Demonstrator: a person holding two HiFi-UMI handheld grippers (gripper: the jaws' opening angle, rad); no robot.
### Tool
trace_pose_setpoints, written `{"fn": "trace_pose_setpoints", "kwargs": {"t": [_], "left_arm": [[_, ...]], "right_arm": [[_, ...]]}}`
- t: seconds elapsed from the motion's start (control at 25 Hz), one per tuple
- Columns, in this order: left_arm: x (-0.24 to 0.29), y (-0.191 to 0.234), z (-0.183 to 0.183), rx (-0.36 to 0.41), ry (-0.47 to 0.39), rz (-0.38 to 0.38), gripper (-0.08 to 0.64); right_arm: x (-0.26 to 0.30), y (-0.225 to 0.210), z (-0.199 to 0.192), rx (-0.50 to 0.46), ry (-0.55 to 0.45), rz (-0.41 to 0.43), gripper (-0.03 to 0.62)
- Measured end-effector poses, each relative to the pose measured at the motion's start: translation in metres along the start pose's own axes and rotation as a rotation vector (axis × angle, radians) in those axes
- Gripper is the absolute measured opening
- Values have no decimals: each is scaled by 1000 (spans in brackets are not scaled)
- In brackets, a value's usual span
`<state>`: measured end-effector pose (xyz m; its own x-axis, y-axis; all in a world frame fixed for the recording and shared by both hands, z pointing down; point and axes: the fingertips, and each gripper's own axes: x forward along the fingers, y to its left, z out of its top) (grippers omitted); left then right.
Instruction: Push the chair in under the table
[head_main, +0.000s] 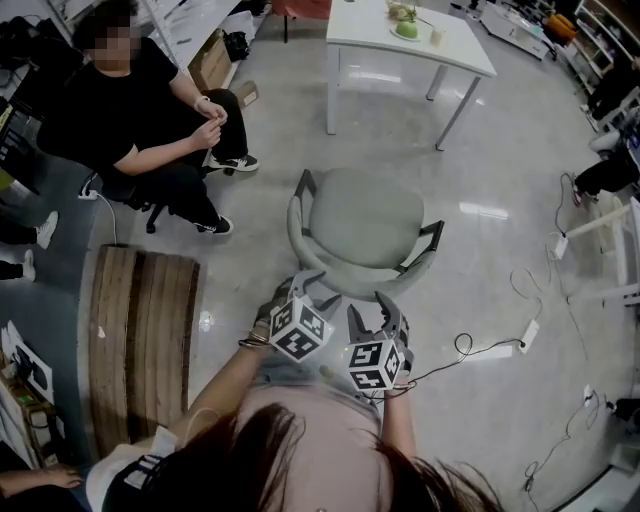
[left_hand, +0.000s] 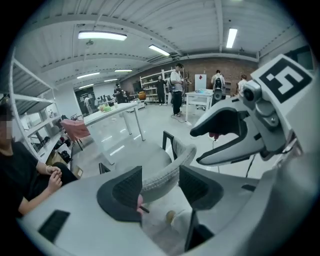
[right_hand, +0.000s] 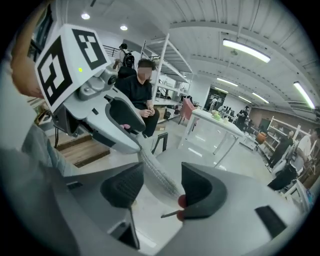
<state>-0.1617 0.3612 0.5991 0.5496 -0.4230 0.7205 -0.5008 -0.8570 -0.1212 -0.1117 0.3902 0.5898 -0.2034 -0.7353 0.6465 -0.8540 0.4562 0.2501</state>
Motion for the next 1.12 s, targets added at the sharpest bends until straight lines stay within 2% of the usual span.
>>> {"fn": "trace_pose_setpoints", "kwargs": {"t": [0.12, 0.24, 0.4, 0.68, 0.96, 1.12], "left_arm": [[15, 3, -10, 44, 44, 2, 227], [25, 2, -17, 45, 69, -10, 227], [31, 3, -20, 21, 59, -35, 227], [38, 2, -18, 68, 78, -61, 229], [51, 9, -15, 128, 88, -58, 233], [60, 15, -7, 133, 91, -95, 232]], "right_arm": [[15, 2, -7, -16, 29, 19, 224], [24, 1, -10, 1, 40, 37, 224], [38, 0, -9, 40, 37, 53, 224], [45, -1, -10, 108, 29, 109, 224], [63, -5, -13, 18, 86, 88, 224], [70, -15, -12, 38, 97, 74, 224]]}}
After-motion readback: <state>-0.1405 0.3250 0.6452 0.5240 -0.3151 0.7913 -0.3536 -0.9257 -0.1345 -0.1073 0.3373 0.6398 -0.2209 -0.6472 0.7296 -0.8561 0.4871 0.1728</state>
